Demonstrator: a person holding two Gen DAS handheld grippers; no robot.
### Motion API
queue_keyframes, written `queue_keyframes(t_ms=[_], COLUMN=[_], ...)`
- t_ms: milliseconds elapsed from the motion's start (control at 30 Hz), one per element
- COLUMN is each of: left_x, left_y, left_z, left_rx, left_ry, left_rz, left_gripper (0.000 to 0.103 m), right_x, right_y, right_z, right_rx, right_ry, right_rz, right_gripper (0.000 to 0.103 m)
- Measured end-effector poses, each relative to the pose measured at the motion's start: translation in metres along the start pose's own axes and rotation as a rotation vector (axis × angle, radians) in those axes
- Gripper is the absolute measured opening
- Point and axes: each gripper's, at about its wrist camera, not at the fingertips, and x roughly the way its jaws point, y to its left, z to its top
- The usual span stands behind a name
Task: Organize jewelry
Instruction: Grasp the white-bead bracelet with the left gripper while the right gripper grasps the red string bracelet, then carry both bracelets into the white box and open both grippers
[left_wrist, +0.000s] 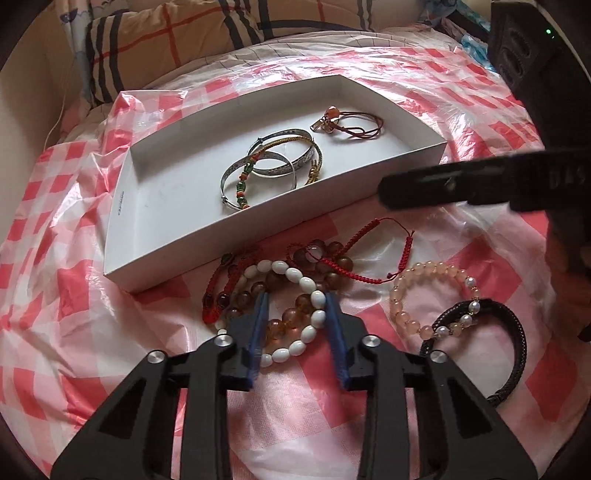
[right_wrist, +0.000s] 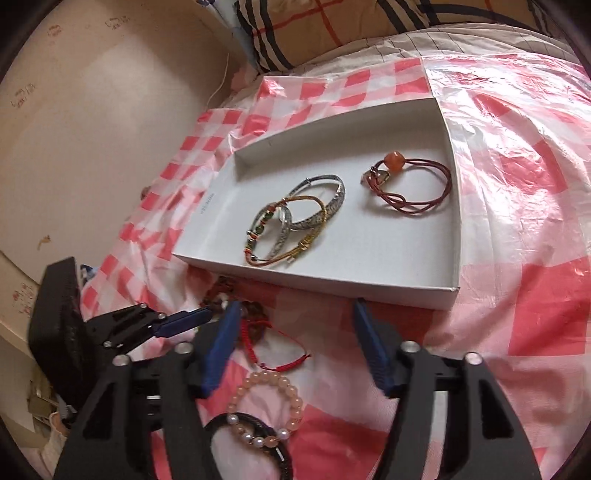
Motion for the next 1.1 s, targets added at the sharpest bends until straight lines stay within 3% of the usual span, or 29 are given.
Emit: queue_keyframes(t_ms=[100, 167, 200, 300, 400, 533, 700, 1100], left_x=[-0.007, -0.012, -0.014, -0.022, -0.030, -0.045, -0.055, -0.064], left_y=[0.006, 0.016, 0.024, 0.041, 0.052, 0.059, 0.060, 0.039], left_z=[0.002, 0.003, 0.003, 0.003, 0.001, 0.002, 0.007, 0.012], left_rx=[-0.050, -0.112, -0.148, -0.227, -0.286, -0.336, -0.345, -0.223], left_ry=[-0.012, -0.020, -0.027, -0.065, -0.106, -0.192, -0.256, -0.303], left_rz=[-0.079, -0.138, -0.168, -0.212, -0.238, -0.305, -0.309, -0.128], left_gripper=[0.007, 0.007, 0.007, 0.007, 0.007, 0.007, 0.007, 0.007], right_x=[0.018, 0.024, 0.024, 0.015, -0.005, -0.028, -0.036, -0.040], right_y=[0.016, 0.023, 0.021, 0.013, 0.008, 0.005, 0.006, 0.002], right_z=[-0.007, -0.010, -0.010, -0.009, -0.004, 0.001, 0.008, 0.010], right_rx=[-0.123, -0.150, -0.120, -0.037, 0.034, 0.079, 0.086, 0.084], right_ry=[0.049, 0.094, 0.104, 0.071, -0.025, -0.139, -0.183, -0.178], right_rz=[-0.060, 0.008, 0.056, 0.205, 0.377, 0.507, 0.495, 0.452], right_gripper=[0.059, 0.014, 0.006, 0.004, 0.004, 0.004, 0.004, 0.004])
